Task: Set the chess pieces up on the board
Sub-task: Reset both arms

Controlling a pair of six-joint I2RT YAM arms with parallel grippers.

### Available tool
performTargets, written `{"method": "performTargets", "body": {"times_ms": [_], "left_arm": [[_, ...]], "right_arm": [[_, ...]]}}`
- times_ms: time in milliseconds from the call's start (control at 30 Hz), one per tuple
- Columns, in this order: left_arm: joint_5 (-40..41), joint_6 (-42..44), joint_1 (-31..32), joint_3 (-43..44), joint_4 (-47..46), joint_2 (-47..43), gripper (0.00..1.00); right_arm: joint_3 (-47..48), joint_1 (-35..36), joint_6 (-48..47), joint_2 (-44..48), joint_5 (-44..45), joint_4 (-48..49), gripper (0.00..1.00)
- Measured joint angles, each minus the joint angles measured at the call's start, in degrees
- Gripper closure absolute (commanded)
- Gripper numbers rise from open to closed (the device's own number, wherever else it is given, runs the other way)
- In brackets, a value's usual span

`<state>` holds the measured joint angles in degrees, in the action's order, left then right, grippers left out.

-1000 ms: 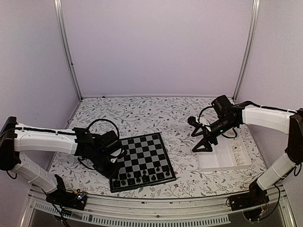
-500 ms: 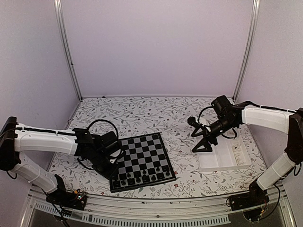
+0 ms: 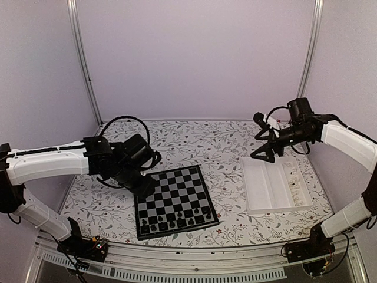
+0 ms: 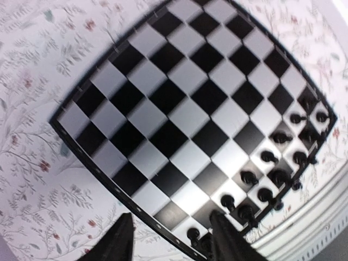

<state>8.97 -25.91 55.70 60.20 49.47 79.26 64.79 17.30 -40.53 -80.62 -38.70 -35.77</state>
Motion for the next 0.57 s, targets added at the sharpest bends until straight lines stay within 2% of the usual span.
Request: {"method": "performTargets", "body": {"times_ms": [100, 167, 367, 567], "left_arm": [[6.97, 4.02, -2.25, 2.45, -3.78, -1.07, 0.23], [10.47, 7.43, -4.63, 2.62, -7.54, -2.45, 0.16], [15.15, 15.5, -13.05, 2.27, -23.85, -6.8, 0.02], [14.03, 19.26, -17.33, -1.31, -36.63, -8.24, 0.01]], "right_arm": [[0.24, -7.26, 4.98, 5.79, 1.01, 4.98, 0.01], [-1.11, -11.04, 9.75, 10.58, 4.72, 10.19, 0.01], [-5.66, -12.07, 20.79, 19.58, 15.19, 20.52, 0.01], [-13.9, -12.68, 27.04, 23.61, 21.4, 29.27, 0.01]]}}
